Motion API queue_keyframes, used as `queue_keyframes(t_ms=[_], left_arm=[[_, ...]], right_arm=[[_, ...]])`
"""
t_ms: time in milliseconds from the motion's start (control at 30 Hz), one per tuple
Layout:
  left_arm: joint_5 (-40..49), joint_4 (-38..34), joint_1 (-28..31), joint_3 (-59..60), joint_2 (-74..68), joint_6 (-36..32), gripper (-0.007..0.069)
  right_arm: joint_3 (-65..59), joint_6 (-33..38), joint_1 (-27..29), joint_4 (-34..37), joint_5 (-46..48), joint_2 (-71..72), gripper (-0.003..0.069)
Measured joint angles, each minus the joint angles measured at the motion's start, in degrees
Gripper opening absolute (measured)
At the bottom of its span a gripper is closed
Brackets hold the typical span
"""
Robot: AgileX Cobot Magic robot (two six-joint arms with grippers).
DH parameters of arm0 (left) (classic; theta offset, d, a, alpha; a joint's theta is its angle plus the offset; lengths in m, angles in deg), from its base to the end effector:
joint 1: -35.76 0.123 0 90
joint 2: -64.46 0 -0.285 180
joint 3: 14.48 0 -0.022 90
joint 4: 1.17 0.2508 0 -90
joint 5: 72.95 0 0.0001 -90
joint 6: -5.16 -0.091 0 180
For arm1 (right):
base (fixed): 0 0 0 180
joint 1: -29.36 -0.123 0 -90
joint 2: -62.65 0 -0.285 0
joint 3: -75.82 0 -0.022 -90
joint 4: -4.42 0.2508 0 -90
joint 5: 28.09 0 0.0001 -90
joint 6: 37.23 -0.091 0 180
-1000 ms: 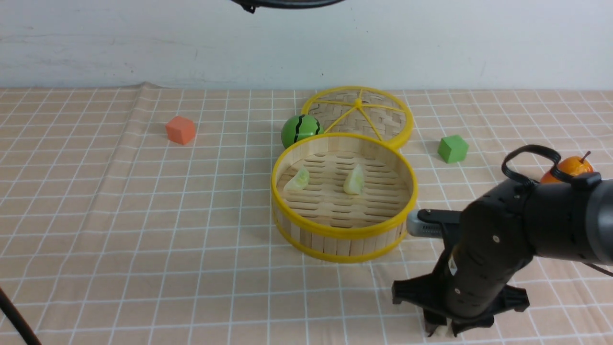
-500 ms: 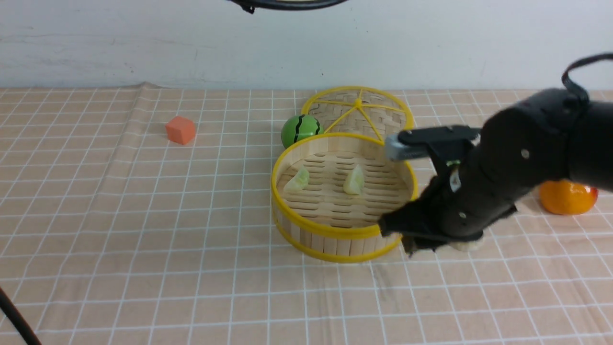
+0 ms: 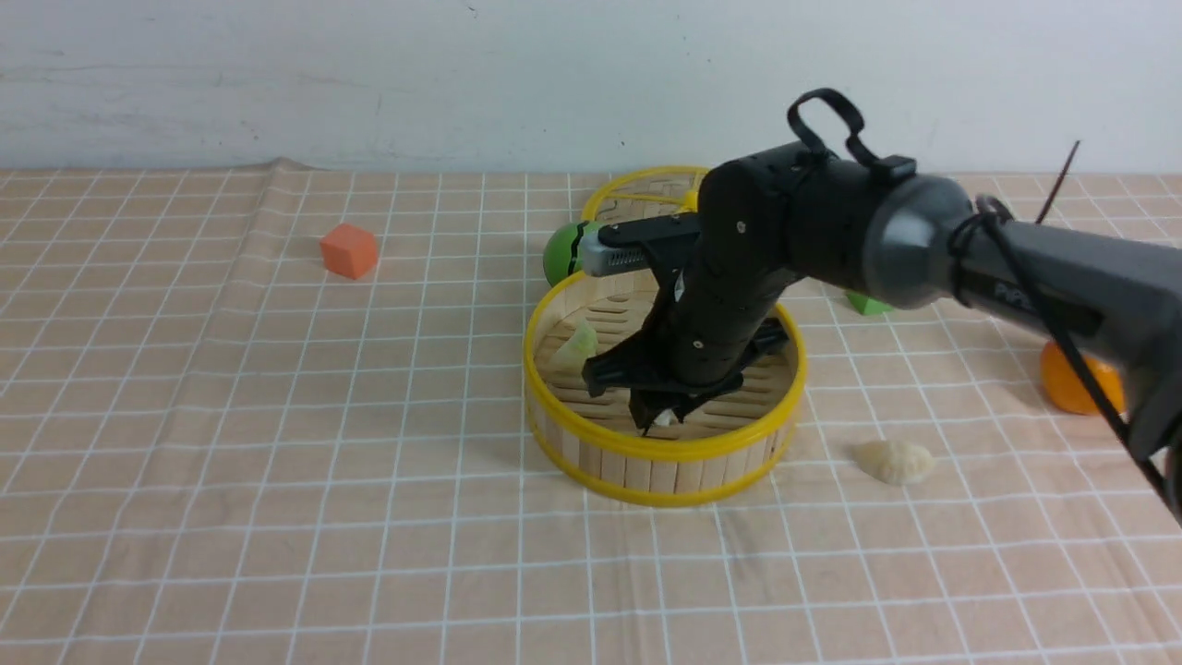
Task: Put the dumplings into the steamer on the table with the brown tablecloth.
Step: 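Place the dumpling in the bamboo steamer basket with the right gripper, then reach for and grasp a dumpling lying on the table beside the steamer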
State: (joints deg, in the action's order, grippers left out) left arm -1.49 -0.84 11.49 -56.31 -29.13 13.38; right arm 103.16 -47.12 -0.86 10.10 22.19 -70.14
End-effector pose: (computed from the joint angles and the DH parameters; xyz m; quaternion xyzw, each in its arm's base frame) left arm 0.2530 -0.1135 0.5300 0.1223 0.8712 -0.1303 0.4573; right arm 0.4101 0.2469 0.2039 -0.1497 0.9652 0.1133 0.1822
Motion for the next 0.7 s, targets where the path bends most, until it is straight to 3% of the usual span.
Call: queue_keyframes(t_ms=[133, 200, 267, 300, 367, 400, 467, 700], left_arm=[[0.0, 0.99, 0.0, 10.85, 7.61, 0.44, -0.0014], [0.0, 1.19, 0.0, 16.31, 11.1, 0.5, -0.0014], [0.0, 1.19, 0.0, 22.88, 15.19, 0.5, -0.0014], [0.0, 1.19, 0.0, 23.45, 15.88, 0.5, -0.0014], [0.0, 1.24, 0.0, 30.56, 19.9, 0.5, -0.0014], [0.0, 1.24, 0.0, 31.54, 20.5, 0.5, -0.0014], [-0.25, 1.24, 0.0, 37.27, 23.94, 0.5, -0.0014], [-3.04, 1.19, 0.0, 44.45, 27.48, 0.45, -0.0014]], right_arm=[[2.72, 0.46, 0.0, 0.0, 0.11, -2.1, 0.0264], [3.66, 0.46, 0.0, 0.0, 0.43, -2.4, 0.0302], [5.07, 1.47, 0.0, 0.0, 2.99, -2.22, 0.0389], [5.22, 1.47, 0.0, 0.0, 3.31, -2.15, 0.0398], [7.21, 5.64, 0.0, -0.41, 8.6, 0.21, 0.0507], [7.21, 6.0, 0.0, -0.48, 9.05, 0.21, 0.0507], [7.71, 10.49, 0.0, -2.07, 14.4, 5.29, 0.0574], [-1.07, 18.51, 3.76, -3.48, 19.84, 19.51, 0.0568]])
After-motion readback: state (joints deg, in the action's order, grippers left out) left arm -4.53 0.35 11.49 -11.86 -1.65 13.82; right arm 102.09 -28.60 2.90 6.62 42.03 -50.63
